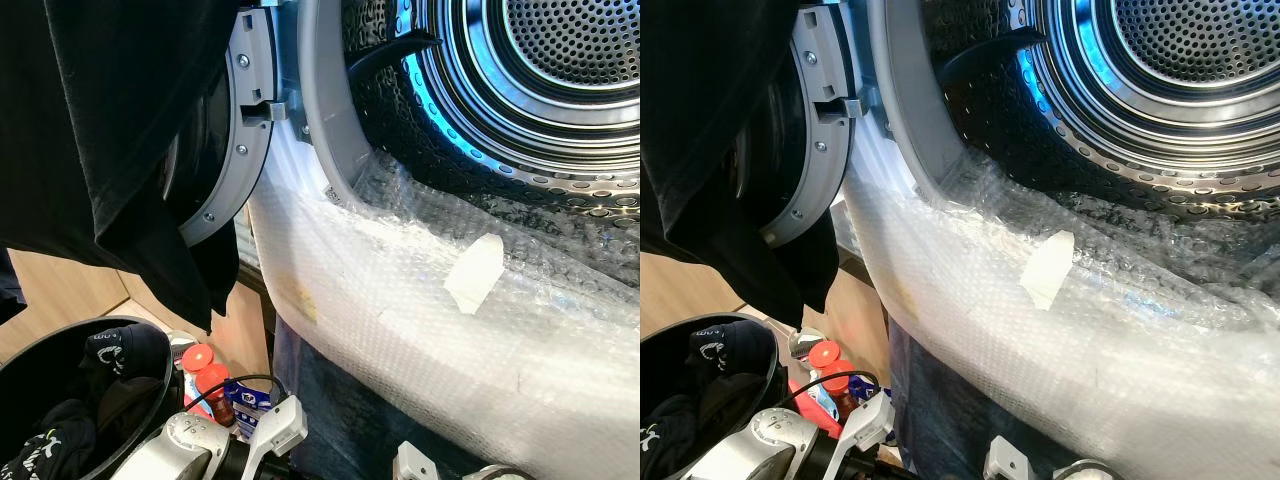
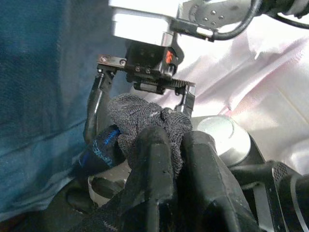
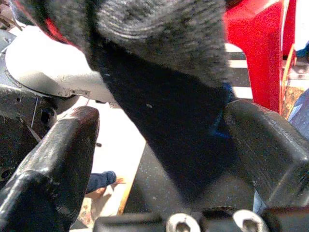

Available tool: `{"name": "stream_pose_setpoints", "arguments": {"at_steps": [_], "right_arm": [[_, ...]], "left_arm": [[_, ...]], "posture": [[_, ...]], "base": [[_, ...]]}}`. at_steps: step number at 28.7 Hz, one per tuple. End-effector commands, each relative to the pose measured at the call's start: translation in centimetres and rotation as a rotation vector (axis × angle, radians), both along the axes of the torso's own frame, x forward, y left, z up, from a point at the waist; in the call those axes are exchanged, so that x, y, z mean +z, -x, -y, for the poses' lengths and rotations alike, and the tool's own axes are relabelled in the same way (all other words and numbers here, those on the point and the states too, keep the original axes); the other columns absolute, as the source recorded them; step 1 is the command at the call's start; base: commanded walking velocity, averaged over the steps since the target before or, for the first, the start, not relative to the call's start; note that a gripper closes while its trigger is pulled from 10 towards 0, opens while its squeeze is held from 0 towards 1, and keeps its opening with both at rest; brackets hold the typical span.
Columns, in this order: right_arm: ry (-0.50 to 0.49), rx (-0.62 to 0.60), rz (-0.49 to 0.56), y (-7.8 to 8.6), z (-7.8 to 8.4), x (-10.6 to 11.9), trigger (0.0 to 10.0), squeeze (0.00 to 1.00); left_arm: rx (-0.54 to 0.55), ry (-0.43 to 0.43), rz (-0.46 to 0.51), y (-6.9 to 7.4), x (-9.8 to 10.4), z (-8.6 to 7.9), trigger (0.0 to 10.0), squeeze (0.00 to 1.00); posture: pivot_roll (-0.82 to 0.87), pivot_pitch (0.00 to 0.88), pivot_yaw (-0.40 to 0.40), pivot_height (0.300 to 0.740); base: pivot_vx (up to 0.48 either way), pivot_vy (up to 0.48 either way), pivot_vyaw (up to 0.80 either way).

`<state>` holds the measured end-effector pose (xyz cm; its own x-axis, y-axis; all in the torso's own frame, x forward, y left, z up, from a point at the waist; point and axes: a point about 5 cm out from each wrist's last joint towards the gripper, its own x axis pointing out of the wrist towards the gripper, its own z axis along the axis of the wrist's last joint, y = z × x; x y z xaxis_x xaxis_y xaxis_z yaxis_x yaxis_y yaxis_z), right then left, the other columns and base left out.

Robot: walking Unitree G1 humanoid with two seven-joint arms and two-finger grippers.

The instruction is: Clothes washing

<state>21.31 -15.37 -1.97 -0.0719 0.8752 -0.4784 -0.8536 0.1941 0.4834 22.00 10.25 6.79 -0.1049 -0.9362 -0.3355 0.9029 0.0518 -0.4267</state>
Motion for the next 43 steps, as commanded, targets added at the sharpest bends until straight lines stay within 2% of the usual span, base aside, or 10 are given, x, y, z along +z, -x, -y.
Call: {"name": "stream_pose_setpoints", "arguments": {"at_steps": [1,5,7,8,9,10,11,29,43], "right_arm": [[-0.024,-0.015,0.015,-0.6,-0.5,0.4,10.0,0.0],[-0.023,-0.054,0.011,-0.7,-0.8,0.3,10.0,0.0],[0.012,-0.13,0.051,-1.1,-0.8,-0.1,10.0,0.0],[-0.004,-0.184,0.044,-1.4,-0.9,0.0,10.0,0.0],[-0.032,-0.224,0.037,-1.7,-1.1,0.1,4.9,0.0],[-0.052,-0.252,0.032,-1.9,-1.2,0.2,4.9,0.0],[-0.065,-0.273,0.029,-2.0,-1.2,0.3,0.0,0.0],[-0.107,-0.242,0.009,-1.8,-1.4,0.5,0.0,0.0],[-0.1,-0.239,0.022,-1.8,-1.5,0.4,0.0,0.0]], "left_arm": [[0.028,0.023,0.006,-0.4,0.1,0.1,0.0,0.0],[0.062,0.054,-0.005,-0.7,-0.1,0.4,0.0,0.0],[0.067,0.059,-0.006,-0.9,-0.1,0.5,0.0,0.0],[0.07,0.063,-0.007,-0.9,-0.1,0.6,0.0,0.0],[0.072,0.066,-0.008,-0.9,-0.1,0.6,0.0,0.0],[0.073,0.068,-0.008,-0.9,-0.1,0.7,0.0,0.0],[0.073,0.069,-0.009,-0.9,-0.1,0.7,0.0,0.0],[0.096,0.07,-0.004,-1.2,-0.3,0.8,0.0,0.0],[0.129,0.048,0.004,-1.2,-0.8,0.7,0.0,0.0]], "posture": [[0.1,0.0,-0.024,0.74],[0.1,0.0,-0.025,0.74],[0.1,0.0,-0.025,0.74],[0.1,0.0,-0.024,0.74],[0.1,0.0,-0.022,0.74],[0.1,0.0,-0.022,0.74],[0.1,0.0,-0.021,0.74],[0.1,0.0,-0.025,0.74],[0.1,0.0,-0.025,0.74]], "base": [[0.0,0.0,0.0],[0.0,0.0,0.0],[0.0,0.0,0.0],[0.0,0.0,0.0],[0.0,0.0,0.0],[0.0,0.0,0.0],[0.0,0.0,0.0],[0.0,0.0,0.0],[0.0,0.0,0.0]]}}
